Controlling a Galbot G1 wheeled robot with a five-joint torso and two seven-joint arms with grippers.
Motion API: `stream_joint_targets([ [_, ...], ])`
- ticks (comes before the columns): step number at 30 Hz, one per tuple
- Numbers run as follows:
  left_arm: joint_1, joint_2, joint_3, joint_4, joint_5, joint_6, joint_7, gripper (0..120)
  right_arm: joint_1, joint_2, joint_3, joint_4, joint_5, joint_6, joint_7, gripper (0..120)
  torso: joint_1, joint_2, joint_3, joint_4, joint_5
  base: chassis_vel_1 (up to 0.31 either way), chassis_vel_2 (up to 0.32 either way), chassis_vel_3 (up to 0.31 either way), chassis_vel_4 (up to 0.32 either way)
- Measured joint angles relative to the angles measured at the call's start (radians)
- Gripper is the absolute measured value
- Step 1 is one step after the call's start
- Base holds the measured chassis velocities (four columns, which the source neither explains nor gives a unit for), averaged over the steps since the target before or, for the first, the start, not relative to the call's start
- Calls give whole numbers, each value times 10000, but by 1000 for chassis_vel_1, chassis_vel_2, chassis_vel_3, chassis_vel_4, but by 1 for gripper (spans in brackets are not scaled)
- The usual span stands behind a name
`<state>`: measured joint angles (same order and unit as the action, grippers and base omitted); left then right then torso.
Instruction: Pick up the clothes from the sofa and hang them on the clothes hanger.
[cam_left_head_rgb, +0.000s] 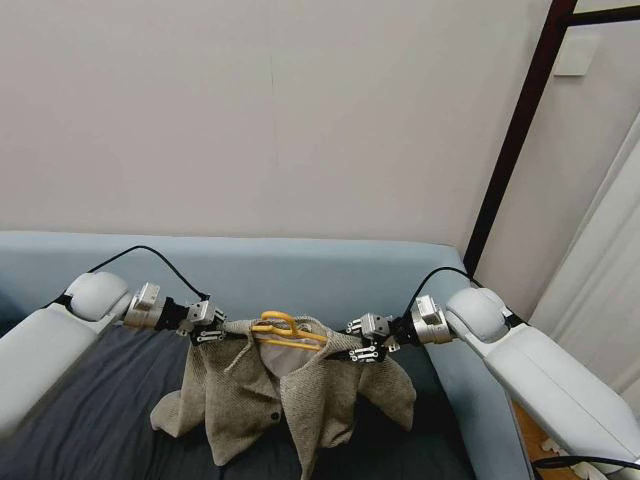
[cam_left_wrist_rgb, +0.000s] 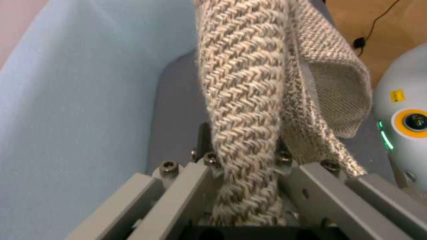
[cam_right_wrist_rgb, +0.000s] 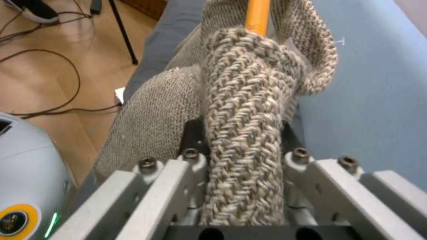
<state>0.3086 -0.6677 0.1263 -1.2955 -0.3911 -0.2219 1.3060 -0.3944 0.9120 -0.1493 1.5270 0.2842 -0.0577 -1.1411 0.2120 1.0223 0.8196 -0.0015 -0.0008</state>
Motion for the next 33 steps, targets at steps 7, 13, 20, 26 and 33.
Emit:
stream_joint_targets([
  [7, 34, -91, -133, 101, -137, -207, 423, 10, -261, -117, 163, 130, -29, -17, 384, 10, 0, 0, 0, 3, -1, 0, 0, 0, 0],
  [13, 134, 280, -242, 7, -2000, -707, -27, 33, -432, -597, 243, 556, 691, -569, 1016, 10, 0, -1, 1, 2, -1, 0, 0, 0, 0],
  [20, 656, 1012, -891, -797, -3436, -755, -512, 57, -734, -1412, 487, 1117, 2309, -935, 2212, 10, 0, 0, -1, 0, 3, 0, 0, 0, 0],
  [26, 2082, 1584, -1807, -1868, -4945, -954, -2099, 75, -1154, -2115, 819, 2079, 4030, -1120, 3609, 10, -1, 0, -1, 1, 1, 0, 0, 0, 0],
  [33, 5025, 1268, -3343, -3342, -5210, -1479, -5363, 100, -2282, -2804, 1626, 3596, 5155, -928, 5232, 10, -3, 0, -1, 5, 3, 0, 0, 0, 0],
])
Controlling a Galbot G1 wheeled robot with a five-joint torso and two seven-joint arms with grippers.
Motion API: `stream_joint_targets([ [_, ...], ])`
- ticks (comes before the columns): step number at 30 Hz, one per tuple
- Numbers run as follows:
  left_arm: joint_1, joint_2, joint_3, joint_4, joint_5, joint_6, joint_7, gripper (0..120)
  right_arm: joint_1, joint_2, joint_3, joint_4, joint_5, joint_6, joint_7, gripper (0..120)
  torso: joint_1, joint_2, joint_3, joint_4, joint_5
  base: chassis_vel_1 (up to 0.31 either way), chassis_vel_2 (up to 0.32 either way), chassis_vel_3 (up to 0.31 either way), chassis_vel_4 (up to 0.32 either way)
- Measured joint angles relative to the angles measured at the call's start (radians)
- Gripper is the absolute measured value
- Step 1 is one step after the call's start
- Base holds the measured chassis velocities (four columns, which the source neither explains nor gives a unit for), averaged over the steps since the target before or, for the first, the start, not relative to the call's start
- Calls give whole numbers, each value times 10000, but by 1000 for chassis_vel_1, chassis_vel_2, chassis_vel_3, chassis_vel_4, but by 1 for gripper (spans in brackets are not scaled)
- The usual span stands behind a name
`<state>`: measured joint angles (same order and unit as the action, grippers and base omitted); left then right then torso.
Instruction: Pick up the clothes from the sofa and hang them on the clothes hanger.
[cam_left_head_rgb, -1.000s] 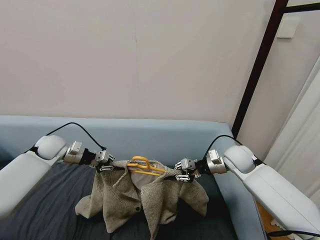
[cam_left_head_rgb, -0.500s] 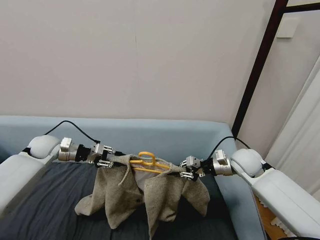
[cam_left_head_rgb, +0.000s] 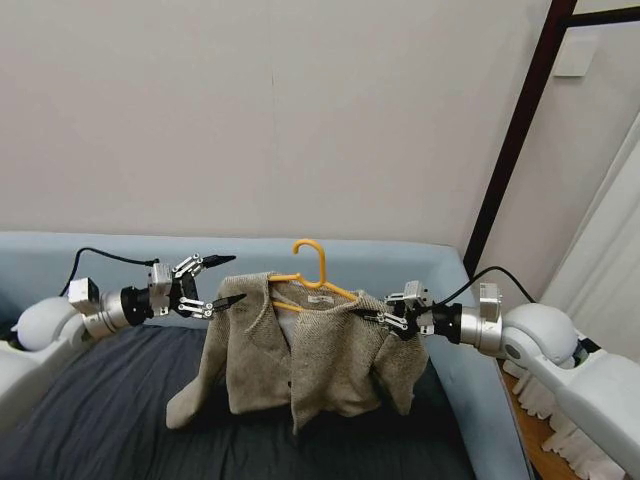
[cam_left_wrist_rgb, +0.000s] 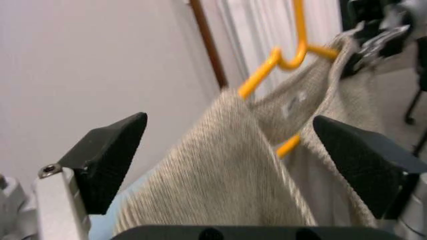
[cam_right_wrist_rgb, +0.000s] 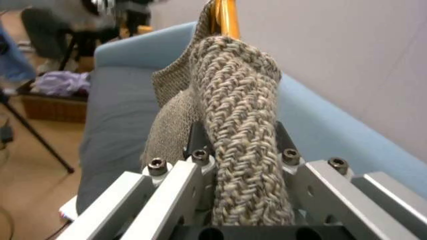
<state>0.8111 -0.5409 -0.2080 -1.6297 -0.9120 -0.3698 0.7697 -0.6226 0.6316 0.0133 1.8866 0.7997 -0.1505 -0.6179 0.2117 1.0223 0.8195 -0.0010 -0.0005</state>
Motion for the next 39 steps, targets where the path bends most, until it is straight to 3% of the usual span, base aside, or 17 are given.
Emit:
stream_joint_targets([
  [4, 575, -599, 12, -849, 271, -52, -1989, 100, -1009, -577, 1009, 1053, 270, -123, 2020, 10, 0, 0, 0, -1, 0, 0, 0, 0, 0],
  [5, 575, -599, 12, -849, 271, -52, -1989, 100, -1009, -577, 1009, 1053, 270, -123, 2020, 10, 0, 0, 0, -1, 0, 0, 0, 0, 0],
  [7, 666, -1066, 315, -1560, 357, 167, -3211, 100, -2153, -1096, 2230, 1716, 584, -333, 2837, 10, 0, 0, 0, -8, 1, 0, 0, 0, 0],
  [8, 666, -1066, 315, -1560, 357, 167, -3211, 100, -2153, -1096, 2230, 1716, 584, -333, 2837, 10, 0, 0, 0, -8, 1, 0, 0, 0, 0],
  [11, 955, -1609, 546, -2294, 773, 767, -4493, 100, -3115, -1666, 3579, 2331, 942, -507, 3075, 10, 0, 1, -1, -14, 3, 0, 0, 0, 0],
  [14, 1012, -1790, 622, -2372, 943, 927, -4880, 100, -3261, -1818, 3854, 2455, 1043, -537, 3126, 10, 0, 1, -1, -9, 0, 0, 0, 0, 0],
  [16, 1121, -2370, 835, -2368, 1277, 1163, -5670, 100, -3349, -2053, 4046, 2593, 1238, -561, 3315, 10, 1, 0, 1, 0, -1, 0, 0, 0, 0],
  [27, 649, -4214, 1827, -1378, 1230, 1376, -5858, 95, -3371, -2172, 4018, 2446, 1304, -434, 3261, 10, 2, 0, 2, -5, 0, 0, 0, 0, 0],
  [30, 360, -4756, 2182, -1043, 1281, 1379, -6030, 81, -3314, -2101, 3979, 2324, 1294, -404, 3195, 10, 3, 0, 2, -5, -1, 0, 0, 0, 0],
  [39, 282, -4937, 2252, -1002, 1263, 1178, -6150, 52, -3294, -1829, 3959, 2160, 1196, -391, 3165, 10, 2, 0, 2, -2, -1, 0, 0, 0, 0],
])
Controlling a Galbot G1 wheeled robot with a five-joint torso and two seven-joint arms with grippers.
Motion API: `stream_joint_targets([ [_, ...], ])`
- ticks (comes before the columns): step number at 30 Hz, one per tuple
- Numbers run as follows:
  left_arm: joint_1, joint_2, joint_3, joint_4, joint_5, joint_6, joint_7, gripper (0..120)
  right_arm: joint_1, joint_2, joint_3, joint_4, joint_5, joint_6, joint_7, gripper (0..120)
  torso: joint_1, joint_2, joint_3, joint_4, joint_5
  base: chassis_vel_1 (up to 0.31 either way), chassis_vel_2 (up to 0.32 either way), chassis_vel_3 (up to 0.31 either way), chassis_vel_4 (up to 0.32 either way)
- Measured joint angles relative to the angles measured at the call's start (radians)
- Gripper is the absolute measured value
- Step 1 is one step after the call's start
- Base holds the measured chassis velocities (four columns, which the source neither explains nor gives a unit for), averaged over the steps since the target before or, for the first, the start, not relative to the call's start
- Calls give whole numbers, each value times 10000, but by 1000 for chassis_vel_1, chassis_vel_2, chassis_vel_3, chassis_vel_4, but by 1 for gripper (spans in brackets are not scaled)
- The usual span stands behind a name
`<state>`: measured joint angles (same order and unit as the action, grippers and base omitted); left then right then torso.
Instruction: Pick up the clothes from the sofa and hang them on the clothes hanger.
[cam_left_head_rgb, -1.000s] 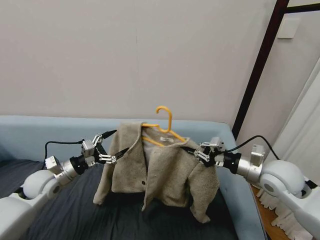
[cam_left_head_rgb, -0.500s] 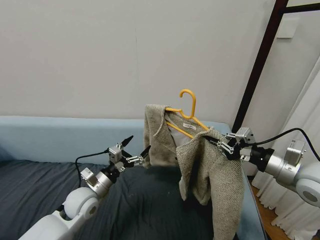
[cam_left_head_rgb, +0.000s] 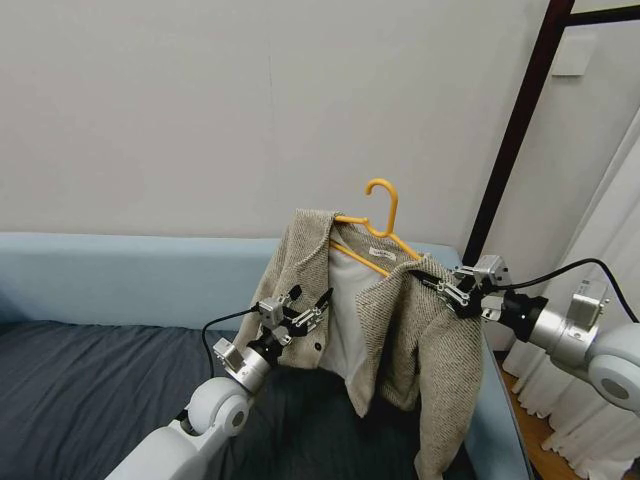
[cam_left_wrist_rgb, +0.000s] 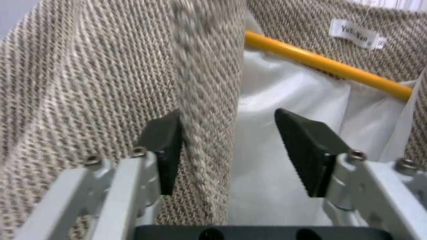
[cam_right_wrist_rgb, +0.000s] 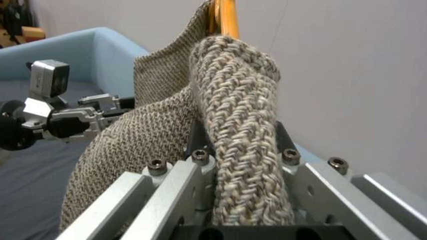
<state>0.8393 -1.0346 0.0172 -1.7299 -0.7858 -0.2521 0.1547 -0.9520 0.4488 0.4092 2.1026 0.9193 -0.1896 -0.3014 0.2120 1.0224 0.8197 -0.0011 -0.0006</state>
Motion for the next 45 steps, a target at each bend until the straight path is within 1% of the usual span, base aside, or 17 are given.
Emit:
stream_joint_targets([
  [3, 0, -15, -5, -34, 0, -151, -51, 42, -14, 44, 0, -22, -25, 1, -1, 10, 0, -1, 0, -1, -2, 0, 0, 0, 0],
  [4, 0, -15, -5, -34, 0, -151, -51, 42, -14, 44, 0, -22, -25, 1, -1, 10, 0, -1, 0, -1, -2, 0, 0, 0, 0],
  [6, -75, 6, 16, -123, 15, -214, -83, 27, -12, 125, -33, -29, -36, 1, -2, 10, 0, 0, 0, -1, -1, 0, 0, 0, 0],
  [8, -184, -11, 81, -78, 54, -215, -77, 19, 9, 176, -96, -6, -15, 0, -2, 10, 0, -1, 0, -3, -1, 0, 0, 0, 0],
  [10, -210, -35, 97, -41, 83, -215, -75, 15, 12, 180, -109, 0, -10, -1, -1, 10, 0, 0, 0, -2, -1, 0, 0, 0, 0],
  [14, -211, -210, 132, -4, 371, -285, -54, 0, 80, 202, -226, -8, -8, -3, 112, 10, 0, -1, 0, -3, -3, 0, 0, 0, 0],
  [18, -120, -289, 143, -116, 576, -349, -14, 0, 170, 229, -375, -15, 3, -31, 310, 10, 0, -1, 0, -3, -3, 0, 0, 0, 0],
  [22, 121, -355, 150, -471, 968, -556, 313, 0, 479, 291, -908, 60, 165, -336, 1440, 10, 0, 0, 0, -1, -2, 0, 0, 0, 0],
  [23, 121, -355, 150, -471, 968, -556, 313, 0, 479, 291, -908, 60, 165, -336, 1440, 10, 0, 0, 0, -1, -2, 0, 0, 0, 0],
  [26, 364, -315, 154, -713, 1394, -664, 842, 0, 747, 365, -1265, 75, 225, -522, 2164, 10, 0, -1, 0, -2, -2, 0, 0, 0, 0],
  [31, 532, -320, 154, -690, 1712, -686, 982, 0, 1110, 472, -1524, 35, 484, -558, 2441, 10, 0, 0, -1, -1, -2, 0, 0, 0, 0],
  [39, 516, -398, 88, -480, 1786, -709, 76, 0, 1189, 441, -1584, 215, 915, -364, 2184, 10, 0, -1, 0, -3, -2, 0, 0, 0, 0],
  [40, 532, -383, 66, -451, 1841, -704, -69, 4, 1175, 403, -1552, 272, 954, -345, 2140, 9, 0, 0, -1, -3, -2, 0, 0, 0, 0],
  [42, 544, -379, 55, -436, 1875, -700, -138, 6, 1171, 384, -1537, 294, 970, -342, 2134, 9, 0, 0, 0, -3, -2, 0, 0, 0, 0],
  [43, 623, -368, 15, -371, 2137, -662, -483, 15, 1149, 280, -1430, 414, 1077, -354, 2216, 9, 0, -1, -1, -2, -3, 0, 0, 0, 0],
  [44, 703, -347, -11, -332, 2429, -600, -762, 18, 1136, 199, -1346, 492, 1174, -411, 2378, 9, 0, 0, 0, -2, -3, 0, 0, 0, 0],
  [45, 703, -347, -11, -332, 2429, -600, -762, 18, 1136, 199, -1346, 492, 1174, -411, 2378, 9, 0, 0, 0, -2, -3, 0, 0, 0, 0],
])
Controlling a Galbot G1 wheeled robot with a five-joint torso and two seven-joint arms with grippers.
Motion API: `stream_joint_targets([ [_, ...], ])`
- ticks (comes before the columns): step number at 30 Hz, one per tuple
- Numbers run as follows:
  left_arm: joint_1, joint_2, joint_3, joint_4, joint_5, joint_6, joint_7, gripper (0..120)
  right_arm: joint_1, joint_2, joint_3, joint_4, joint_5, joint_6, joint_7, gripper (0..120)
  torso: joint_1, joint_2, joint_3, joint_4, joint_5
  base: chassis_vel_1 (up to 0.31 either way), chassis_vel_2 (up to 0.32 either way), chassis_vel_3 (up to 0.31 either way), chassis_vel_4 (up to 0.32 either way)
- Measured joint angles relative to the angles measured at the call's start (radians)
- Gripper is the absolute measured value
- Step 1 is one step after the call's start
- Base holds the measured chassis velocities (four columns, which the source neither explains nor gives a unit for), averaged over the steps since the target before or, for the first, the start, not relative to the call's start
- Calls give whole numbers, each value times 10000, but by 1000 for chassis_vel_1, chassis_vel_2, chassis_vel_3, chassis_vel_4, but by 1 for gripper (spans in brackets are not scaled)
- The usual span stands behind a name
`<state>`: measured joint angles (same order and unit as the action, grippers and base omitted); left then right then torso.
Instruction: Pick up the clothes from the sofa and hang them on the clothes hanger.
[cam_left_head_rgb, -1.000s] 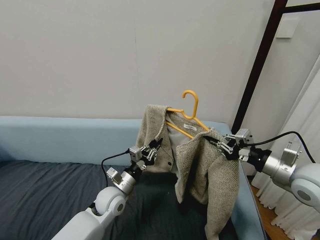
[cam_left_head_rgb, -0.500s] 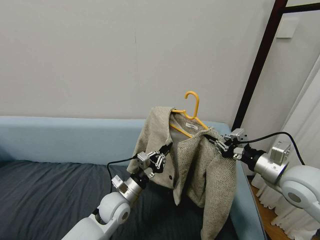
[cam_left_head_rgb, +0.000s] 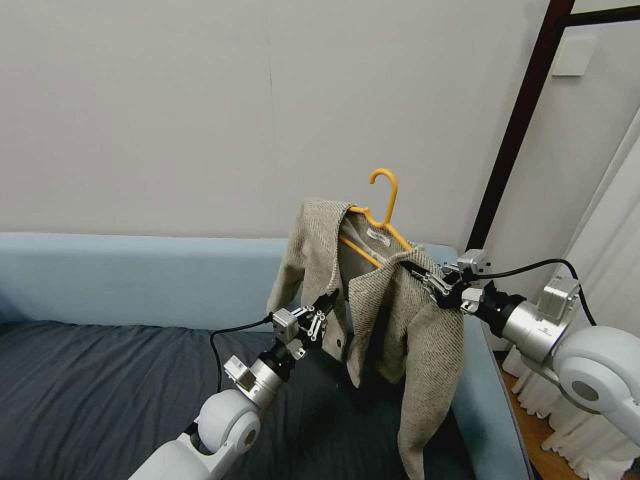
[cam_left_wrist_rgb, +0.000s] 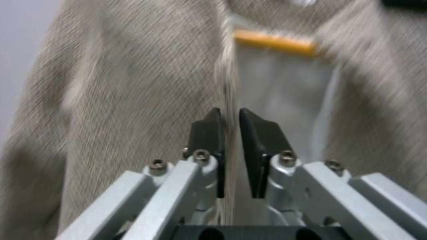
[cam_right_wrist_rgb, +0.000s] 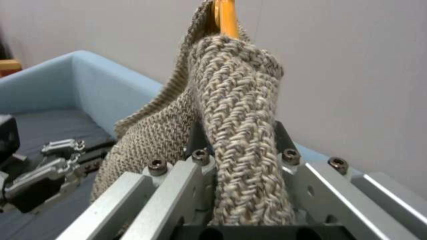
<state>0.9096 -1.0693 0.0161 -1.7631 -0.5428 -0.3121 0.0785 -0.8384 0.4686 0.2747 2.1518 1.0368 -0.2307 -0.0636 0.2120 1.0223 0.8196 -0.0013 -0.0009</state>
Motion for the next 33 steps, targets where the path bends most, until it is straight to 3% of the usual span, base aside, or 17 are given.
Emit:
stream_joint_targets([
  [5, 551, 125, -232, -6, 757, 302, -920, 38, -370, -643, 937, 382, 529, -434, 885, 9, 0, 0, 0, 0, 0, 0, 0, 0, 0],
  [7, 587, 124, -260, -18, 770, 319, -946, 39, -385, -659, 965, 388, 534, -447, 898, 9, 0, -1, 0, 1, 0, 0, 0, 0, 0],
  [9, 1243, 22, -726, -163, 952, 413, -1200, 54, -1211, -1281, 2246, 688, 824, -1119, 1359, 9, -1, 0, -1, 0, 1, 0, 0, 0, 0],
  [11, 1318, 13, -767, -177, 985, 412, -1212, 56, -1331, -1358, 2402, 731, 863, -1187, 1411, 9, 0, 0, -1, 0, 0, 0, 0, 0, 0],
  [13, 1841, -26, -997, -315, 1215, 360, -1367, 70, -2161, -1867, 3622, 1077, 1275, -1850, 2009, 9, -1, 0, -1, -1, 1, 0, 0, 0, 0],
  [14, 1841, -26, -997, -315, 1215, 360, -1367, 70, -2161, -1867, 3622, 1077, 1275, -1850, 2009, 9, -1, 0, -1, -1, 1, 0, 0, 0, 0],
  [18, 2324, -3, -1209, -579, 1365, 318, -1610, 88, -3003, -2354, 5544, 1807, 1967, -3349, 4213, 9, -1, 0, -2, 0, 1, 0, 0, 0, 0],
  [22, 2503, 64, -1309, -723, 1388, 293, -1715, 98, -3107, -2573, 6444, 2242, 3168, -4293, 5785, 9, -1, 0, -2, -4, -1, 0, 0, 0, 0],
  [26, 2667, 149, -1388, -953, 1425, 286, -1808, 100, -3120, -2831, 7179, 2140, 4046, -4759, 6754, 9, -1, 0, -1, 1, 1, 0, 0, 0, 0],
  [33, 2954, 169, -1493, -1260, 1489, 274, -1875, 100, -3072, -3199, 7567, 831, 4050, -4972, 7162, 9, -1, 0, -1, 0, 3, 0, 0, 0, 0],
])
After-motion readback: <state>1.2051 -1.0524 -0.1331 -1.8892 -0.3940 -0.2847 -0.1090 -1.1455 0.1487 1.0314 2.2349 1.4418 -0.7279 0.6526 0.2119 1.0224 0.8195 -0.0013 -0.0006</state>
